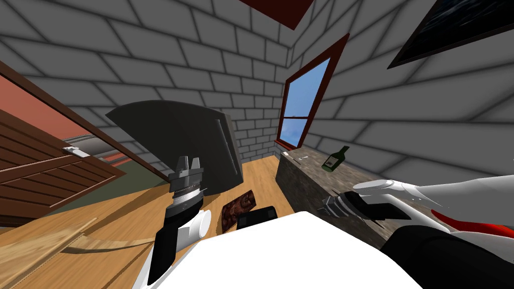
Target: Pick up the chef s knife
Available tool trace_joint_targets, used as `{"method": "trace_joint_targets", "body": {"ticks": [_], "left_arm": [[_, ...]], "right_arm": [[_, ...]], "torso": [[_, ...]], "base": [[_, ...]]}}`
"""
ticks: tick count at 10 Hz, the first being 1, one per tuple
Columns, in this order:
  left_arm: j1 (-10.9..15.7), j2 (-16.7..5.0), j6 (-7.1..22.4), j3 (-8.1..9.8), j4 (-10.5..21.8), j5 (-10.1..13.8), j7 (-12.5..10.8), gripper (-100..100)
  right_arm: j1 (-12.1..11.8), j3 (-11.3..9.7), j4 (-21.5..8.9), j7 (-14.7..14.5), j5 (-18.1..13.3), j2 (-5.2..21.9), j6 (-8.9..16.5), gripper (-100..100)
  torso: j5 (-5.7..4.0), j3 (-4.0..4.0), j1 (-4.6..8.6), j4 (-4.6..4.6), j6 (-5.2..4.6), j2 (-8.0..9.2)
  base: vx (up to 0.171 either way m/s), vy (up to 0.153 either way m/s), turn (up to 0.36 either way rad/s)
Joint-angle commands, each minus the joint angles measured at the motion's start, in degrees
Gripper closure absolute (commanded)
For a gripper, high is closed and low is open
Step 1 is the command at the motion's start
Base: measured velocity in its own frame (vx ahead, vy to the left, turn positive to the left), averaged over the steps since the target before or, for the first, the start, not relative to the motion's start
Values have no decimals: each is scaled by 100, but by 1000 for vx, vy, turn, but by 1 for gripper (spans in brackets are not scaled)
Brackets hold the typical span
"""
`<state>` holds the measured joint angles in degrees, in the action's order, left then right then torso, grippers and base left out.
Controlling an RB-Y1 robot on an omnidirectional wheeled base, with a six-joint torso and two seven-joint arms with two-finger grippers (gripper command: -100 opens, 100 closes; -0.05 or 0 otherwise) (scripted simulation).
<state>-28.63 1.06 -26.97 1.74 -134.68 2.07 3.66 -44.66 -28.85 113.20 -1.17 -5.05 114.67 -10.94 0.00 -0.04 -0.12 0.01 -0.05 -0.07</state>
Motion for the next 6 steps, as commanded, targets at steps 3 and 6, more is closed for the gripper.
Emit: {"method": "trace_joint_targets", "body": {"ticks": [3, 6], "left_arm": [[0, 0, 0, 0, 0, 0, 0, 0], [0, 0, 0, 0, 0, 0, 0, 0]], "right_arm": [[-8, -3, -31, -18, -17, 1, 17, -100], [-13, -21, -77, -52, -40, 9, 60, -100]], "torso": [[0, 1, 0, 0, -1, 2], [1, 1, -5, -1, 0, 1]], "base": [[17, 13, 11], [18, 26, -2]]}}
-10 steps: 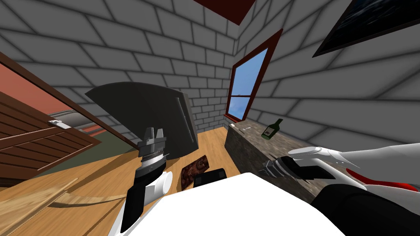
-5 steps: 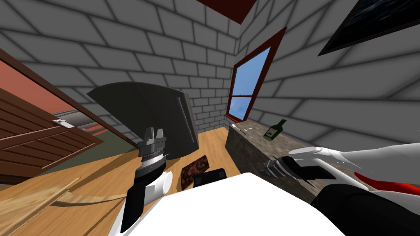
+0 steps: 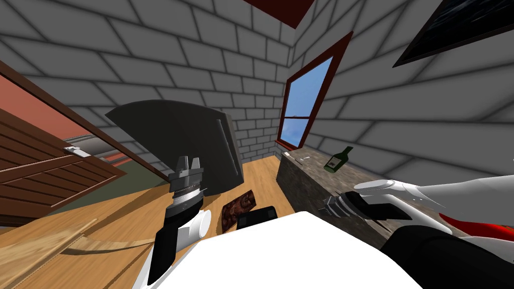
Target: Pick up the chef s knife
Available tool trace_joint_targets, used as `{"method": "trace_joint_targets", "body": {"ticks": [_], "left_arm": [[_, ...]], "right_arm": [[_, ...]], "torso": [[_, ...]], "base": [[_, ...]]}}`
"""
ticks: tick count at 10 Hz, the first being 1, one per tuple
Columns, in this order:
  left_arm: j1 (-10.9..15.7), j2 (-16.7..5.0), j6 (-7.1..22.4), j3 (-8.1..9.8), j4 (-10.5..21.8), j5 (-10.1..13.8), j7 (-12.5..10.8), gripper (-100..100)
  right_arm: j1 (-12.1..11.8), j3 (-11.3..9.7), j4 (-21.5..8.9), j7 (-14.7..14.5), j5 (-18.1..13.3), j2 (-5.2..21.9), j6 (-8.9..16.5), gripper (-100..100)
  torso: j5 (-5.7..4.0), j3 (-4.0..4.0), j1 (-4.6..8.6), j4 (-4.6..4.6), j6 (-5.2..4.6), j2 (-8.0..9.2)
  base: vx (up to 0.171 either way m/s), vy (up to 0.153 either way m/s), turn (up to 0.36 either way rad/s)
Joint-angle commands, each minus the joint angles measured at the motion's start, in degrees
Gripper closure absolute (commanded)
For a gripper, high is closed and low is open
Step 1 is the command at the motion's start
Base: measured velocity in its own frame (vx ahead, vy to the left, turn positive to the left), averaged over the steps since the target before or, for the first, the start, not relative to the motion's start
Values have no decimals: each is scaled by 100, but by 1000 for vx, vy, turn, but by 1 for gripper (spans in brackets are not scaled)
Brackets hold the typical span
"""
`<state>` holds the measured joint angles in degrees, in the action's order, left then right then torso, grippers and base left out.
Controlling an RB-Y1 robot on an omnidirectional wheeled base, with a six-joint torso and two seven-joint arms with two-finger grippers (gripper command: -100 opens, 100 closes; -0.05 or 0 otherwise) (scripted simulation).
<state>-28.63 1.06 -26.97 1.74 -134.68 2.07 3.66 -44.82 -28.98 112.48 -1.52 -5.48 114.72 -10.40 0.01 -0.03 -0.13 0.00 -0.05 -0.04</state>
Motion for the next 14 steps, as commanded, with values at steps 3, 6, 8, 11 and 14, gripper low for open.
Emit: {"method": "trace_joint_targets", "body": {"ticks": [3, 6, 8, 11, 14], "left_arm": [[0, 0, 0, 0, 0, 0, 0, 0], [0, 0, 0, 0, 0, 0, 0, 0], [0, 0, 0, 0, 0, 0, 0, 0], [0, 0, 0, 0, 0, 0, 0, 0], [0, 0, 0, 0, 0, 0, 0, 0]], "right_arm": [[-2, -24, -51, -47, -19, 11, 47, -100], [-2, -24, -51, -47, -19, 11, 47, -100], [-8, -39, -95, -73, -38, 17, 87, -100], [-15, -52, -139, -95, -55, 23, 125, -100], [-22, -65, -182, -112, -69, 30, 161, -100]], "torso": [[-2, -1, 7, 0, 0, -1], [0, 1, 1, 0, 0, 1], [-2, -3, 6, 1, 1, -5], [-1, 2, 4, -1, 0, 3], [-2, 1, 4, 0, -1, 1]], "base": [[22, 8, 25], [15, 16, 5], [26, 8, 31], [11, 12, 0], [15, 13, 7]]}}
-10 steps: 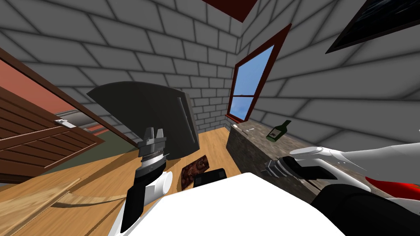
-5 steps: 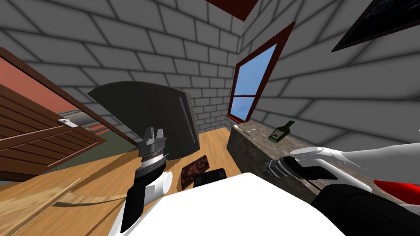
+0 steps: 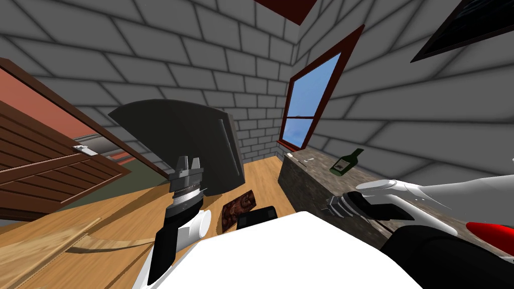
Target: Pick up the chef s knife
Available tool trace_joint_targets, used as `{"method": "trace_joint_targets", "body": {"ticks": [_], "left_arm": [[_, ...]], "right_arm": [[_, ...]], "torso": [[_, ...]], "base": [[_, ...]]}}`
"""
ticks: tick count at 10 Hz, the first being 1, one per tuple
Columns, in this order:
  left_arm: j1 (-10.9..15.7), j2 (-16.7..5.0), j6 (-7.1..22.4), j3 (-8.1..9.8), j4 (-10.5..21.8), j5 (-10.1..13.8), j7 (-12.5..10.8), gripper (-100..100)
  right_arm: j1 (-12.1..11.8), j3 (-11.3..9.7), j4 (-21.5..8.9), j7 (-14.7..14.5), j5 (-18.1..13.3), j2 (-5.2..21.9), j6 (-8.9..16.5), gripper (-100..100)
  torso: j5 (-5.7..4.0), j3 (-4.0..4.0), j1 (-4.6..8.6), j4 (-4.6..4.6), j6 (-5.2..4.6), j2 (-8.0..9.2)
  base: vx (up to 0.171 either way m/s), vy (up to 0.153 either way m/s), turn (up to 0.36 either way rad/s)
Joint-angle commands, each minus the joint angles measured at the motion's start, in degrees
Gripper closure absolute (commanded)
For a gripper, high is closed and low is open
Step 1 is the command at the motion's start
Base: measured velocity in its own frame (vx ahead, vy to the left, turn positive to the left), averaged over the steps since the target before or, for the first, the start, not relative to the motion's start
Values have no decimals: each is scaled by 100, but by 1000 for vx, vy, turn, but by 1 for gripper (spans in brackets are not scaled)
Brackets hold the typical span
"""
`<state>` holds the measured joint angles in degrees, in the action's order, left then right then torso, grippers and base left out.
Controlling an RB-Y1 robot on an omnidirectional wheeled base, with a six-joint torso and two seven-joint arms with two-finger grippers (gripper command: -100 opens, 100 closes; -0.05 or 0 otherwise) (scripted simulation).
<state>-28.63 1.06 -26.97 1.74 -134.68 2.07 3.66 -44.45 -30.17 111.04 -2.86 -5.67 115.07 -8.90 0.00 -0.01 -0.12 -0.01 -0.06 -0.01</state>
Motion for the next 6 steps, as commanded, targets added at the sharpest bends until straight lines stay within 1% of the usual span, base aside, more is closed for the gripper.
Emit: {"method": "trace_joint_targets", "body": {"ticks": [1, 6], "left_arm": [[0, 0, 0, 0, 0, 0, 0, 0], [0, 0, 0, 0, 0, 0, 0, 0]], "right_arm": [[-59, 53, -38, 22, -50, -5, 11, -100], [-78, 31, -122, -2, -74, 7, 80, -100]], "torso": [[0, 0, 0, 0, 0, 0], [-1, -2, 3, 1, 1, -3]], "base": [[9, 20, -12], [20, 9, 19]]}}
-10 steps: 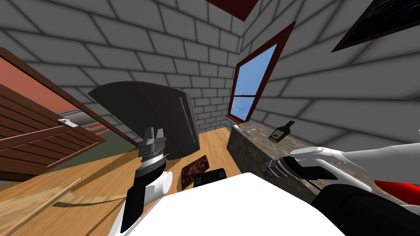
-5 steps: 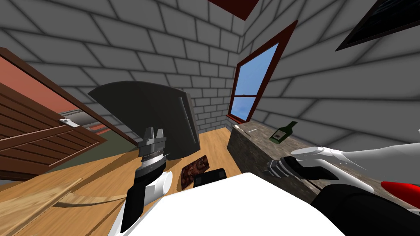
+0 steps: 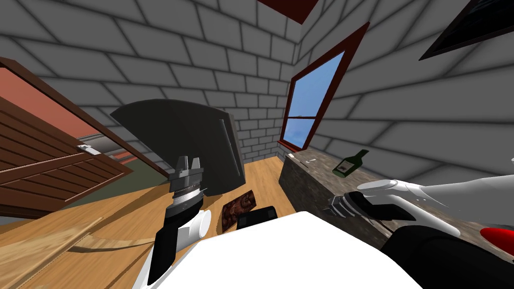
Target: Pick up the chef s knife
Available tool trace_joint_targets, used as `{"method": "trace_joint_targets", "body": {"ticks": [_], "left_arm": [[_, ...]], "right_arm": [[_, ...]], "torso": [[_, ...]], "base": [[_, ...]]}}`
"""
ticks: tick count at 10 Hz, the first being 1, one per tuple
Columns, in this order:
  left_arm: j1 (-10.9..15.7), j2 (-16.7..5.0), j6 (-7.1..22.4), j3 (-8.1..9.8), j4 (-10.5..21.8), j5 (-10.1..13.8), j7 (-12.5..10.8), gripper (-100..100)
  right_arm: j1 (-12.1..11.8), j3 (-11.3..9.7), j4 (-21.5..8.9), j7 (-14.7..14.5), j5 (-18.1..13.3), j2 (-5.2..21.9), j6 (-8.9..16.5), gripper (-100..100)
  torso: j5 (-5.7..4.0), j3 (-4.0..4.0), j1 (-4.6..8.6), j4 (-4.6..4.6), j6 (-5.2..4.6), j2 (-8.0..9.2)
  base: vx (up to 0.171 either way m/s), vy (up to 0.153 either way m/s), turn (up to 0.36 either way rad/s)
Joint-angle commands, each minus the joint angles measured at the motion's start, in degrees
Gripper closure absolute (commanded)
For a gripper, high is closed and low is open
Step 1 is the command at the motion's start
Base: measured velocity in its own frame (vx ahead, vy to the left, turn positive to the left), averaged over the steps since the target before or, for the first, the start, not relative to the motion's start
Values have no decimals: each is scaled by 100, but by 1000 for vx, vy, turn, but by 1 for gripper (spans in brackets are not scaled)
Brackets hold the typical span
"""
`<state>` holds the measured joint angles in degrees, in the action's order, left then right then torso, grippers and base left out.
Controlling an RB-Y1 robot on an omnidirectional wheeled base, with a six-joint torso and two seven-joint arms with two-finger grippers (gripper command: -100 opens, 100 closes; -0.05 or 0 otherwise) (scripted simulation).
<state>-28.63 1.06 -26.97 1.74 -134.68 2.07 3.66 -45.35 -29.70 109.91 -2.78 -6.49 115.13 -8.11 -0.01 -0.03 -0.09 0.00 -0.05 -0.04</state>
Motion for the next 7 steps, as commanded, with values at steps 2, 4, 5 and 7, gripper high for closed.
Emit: {"method": "trace_joint_targets", "body": {"ticks": [2, 4, 5, 7], "left_arm": [[0, 0, 0, 0, 0, 0, 0, 0], [0, 0, 0, 0, 0, 0, 0, 0], [0, 0, 0, 0, 0, 0, 0, 0], [0, 0, 0, 0, 0, 0, 0, 0]], "right_arm": [[-11, -38, -91, -25, -14, 13, 66, -100], [-51, -74, -207, -44, -42, 32, 156, -100], [-97, 13, -207, -44, -42, 32, 156, -100], [-129, -135, -386, -66, -86, 70, 284, -100]], "torso": [[0, -1, 2, 0, 0, -2], [0, -1, 3, 0, 1, -2], [-1, -1, 3, 1, 0, -2], [0, 2, 0, -1, -1, 4]], "base": [[20, 11, 13], [24, 3, 30], [14, 6, 10], [14, -5, 31]]}}
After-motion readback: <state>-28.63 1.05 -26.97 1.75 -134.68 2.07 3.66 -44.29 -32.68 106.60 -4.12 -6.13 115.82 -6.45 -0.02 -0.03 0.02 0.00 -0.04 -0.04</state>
